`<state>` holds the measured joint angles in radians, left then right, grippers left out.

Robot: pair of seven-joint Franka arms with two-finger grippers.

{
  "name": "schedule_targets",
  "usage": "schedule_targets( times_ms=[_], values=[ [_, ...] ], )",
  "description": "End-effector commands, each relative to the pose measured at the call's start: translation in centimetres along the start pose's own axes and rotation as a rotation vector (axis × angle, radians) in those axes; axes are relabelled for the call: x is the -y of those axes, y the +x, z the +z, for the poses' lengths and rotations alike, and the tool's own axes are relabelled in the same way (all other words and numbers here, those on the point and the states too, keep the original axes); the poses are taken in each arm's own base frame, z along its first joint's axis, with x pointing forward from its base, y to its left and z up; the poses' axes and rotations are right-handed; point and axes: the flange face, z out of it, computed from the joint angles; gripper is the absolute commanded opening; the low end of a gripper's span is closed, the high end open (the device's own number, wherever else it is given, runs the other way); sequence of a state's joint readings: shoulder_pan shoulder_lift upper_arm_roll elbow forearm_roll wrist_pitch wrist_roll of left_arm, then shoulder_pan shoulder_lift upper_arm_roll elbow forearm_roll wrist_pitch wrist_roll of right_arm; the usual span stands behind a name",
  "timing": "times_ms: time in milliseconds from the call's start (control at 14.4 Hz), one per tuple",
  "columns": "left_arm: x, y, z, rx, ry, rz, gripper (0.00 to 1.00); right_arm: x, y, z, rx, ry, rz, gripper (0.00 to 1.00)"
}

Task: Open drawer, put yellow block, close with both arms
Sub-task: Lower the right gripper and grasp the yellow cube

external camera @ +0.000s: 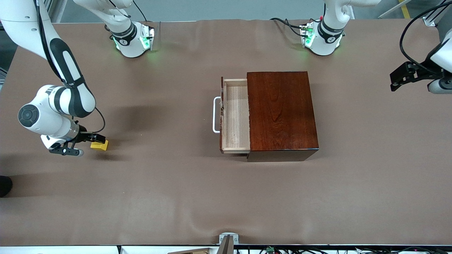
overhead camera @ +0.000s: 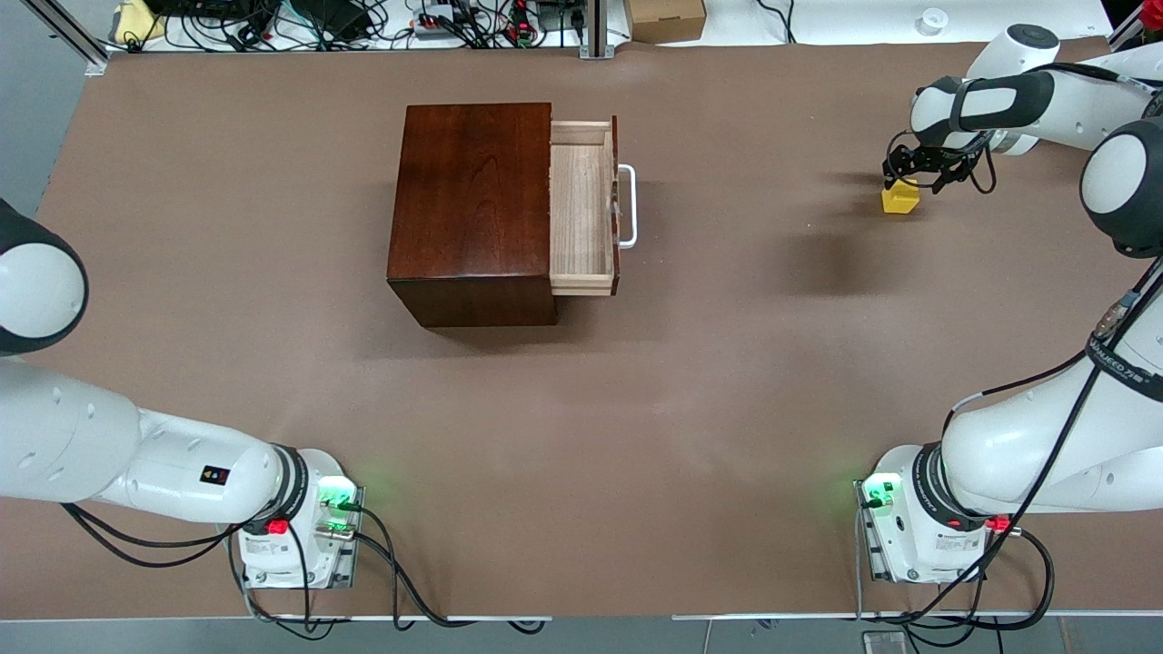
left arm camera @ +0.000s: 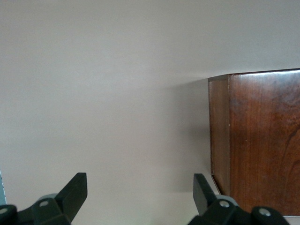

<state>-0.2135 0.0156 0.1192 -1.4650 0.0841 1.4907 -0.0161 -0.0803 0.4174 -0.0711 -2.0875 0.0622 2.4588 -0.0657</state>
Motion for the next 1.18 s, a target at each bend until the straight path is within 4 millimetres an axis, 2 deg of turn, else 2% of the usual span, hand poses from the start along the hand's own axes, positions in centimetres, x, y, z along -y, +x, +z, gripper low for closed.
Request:
schedule_targets(
  times_ms=[0,139,416,485,554,831,1109],
  values=[
    [-0.5,0.1,-1.0,-0.017,-0.041,0.025,1.00,-0.2,-0.1,1.2,-0.016,0.017,0.026,0.92],
    [-0.7,0.1,-0.8,-0.014,-0.053,0.029,1.00,-0.1,-0.1,1.4,-0.013,0.017,0.026,0.81],
    [-0.3,-0.3,-0.9,-0.009,-0.057,0.025,1.00,-0.1,-0.1,1.4,-0.011,0.017,0.025,0.51],
    [-0.3,-0.3,-0.9,-0.011,-0.059,0.025,1.00,-0.1,0.0,1.3,-0.013,0.018,0.026,0.28],
    [-0.3,-0.3,-0.9,-0.008,-0.057,0.025,1.00,0.1,0.0,1.3,-0.013,0.018,0.023,0.23],
    [-2.9,-0.4,-0.1,0.010,-0.065,0.064,1.00,0.7,0.2,-0.2,-0.029,0.021,0.035,0.19],
    [-2.2,-1.4,0.6,0.017,-0.061,0.048,1.00,2.5,0.4,-2.7,-0.009,0.028,0.073,0.19]
  ],
)
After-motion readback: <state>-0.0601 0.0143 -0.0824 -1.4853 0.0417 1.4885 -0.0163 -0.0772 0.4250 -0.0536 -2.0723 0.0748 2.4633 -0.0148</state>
